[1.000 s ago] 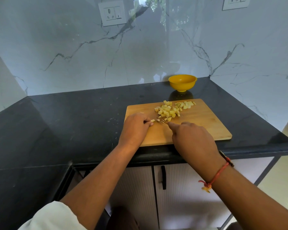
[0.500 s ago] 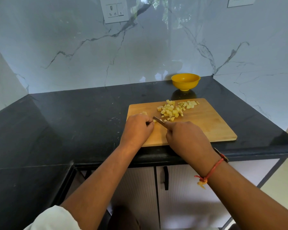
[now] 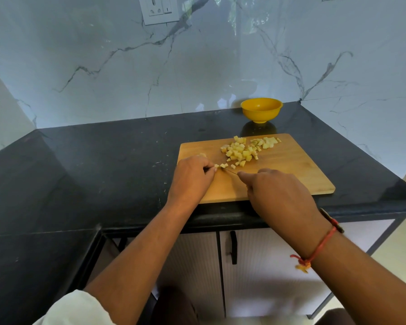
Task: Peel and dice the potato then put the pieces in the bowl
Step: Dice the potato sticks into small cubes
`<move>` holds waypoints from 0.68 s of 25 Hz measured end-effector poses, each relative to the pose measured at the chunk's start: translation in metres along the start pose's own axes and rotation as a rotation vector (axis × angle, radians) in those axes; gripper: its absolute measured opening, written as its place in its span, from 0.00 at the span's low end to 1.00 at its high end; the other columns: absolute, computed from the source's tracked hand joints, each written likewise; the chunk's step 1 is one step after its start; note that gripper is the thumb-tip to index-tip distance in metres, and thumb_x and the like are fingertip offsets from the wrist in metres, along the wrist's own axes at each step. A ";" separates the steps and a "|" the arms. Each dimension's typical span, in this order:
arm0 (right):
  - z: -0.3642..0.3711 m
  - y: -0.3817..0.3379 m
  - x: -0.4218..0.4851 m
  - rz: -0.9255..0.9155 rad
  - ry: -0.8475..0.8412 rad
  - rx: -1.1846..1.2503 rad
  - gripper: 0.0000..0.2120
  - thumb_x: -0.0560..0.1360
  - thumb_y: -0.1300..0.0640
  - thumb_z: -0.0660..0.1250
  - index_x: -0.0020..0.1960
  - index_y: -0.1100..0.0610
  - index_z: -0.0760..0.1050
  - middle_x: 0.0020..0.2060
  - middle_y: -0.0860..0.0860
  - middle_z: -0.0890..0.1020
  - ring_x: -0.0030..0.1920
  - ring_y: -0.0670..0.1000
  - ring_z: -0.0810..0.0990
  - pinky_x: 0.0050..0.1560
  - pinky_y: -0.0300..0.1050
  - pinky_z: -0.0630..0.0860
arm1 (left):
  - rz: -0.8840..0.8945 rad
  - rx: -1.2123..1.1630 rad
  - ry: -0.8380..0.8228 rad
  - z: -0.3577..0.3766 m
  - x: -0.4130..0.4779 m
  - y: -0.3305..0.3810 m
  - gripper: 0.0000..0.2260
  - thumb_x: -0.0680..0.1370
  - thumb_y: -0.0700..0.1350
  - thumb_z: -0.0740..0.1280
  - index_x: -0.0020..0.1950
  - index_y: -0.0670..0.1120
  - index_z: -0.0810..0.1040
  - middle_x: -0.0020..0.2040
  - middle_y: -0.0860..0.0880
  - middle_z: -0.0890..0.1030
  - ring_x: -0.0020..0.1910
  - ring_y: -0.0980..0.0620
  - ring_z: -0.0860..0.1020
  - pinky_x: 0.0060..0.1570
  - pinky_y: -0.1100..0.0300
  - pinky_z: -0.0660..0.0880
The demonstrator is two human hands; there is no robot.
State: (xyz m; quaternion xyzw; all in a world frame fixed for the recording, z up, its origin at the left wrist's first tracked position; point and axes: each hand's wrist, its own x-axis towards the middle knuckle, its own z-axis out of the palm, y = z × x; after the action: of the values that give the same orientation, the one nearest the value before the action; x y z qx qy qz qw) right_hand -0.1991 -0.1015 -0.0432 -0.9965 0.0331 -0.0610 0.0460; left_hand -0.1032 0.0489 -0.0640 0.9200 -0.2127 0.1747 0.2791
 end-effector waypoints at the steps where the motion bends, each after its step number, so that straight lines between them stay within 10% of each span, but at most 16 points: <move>1: 0.000 0.002 -0.002 0.006 0.046 0.024 0.25 0.84 0.55 0.58 0.78 0.41 0.60 0.45 0.48 0.70 0.45 0.50 0.74 0.46 0.46 0.77 | -0.006 0.002 -0.002 -0.001 0.000 0.001 0.08 0.79 0.48 0.69 0.55 0.49 0.85 0.49 0.53 0.85 0.46 0.58 0.79 0.51 0.65 0.73; 17: -0.001 -0.023 0.020 0.037 -0.024 0.112 0.21 0.84 0.55 0.57 0.76 0.45 0.67 0.45 0.51 0.78 0.45 0.50 0.78 0.46 0.45 0.78 | -0.072 -0.074 -0.037 -0.003 0.003 -0.003 0.05 0.77 0.44 0.70 0.45 0.50 0.87 0.41 0.55 0.84 0.40 0.58 0.79 0.40 0.73 0.70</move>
State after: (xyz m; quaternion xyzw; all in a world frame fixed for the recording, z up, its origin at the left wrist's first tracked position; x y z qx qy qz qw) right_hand -0.1782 -0.0806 -0.0377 -0.9923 0.0475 -0.0502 0.1031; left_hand -0.1003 0.0517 -0.0618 0.9191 -0.1909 0.1395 0.3152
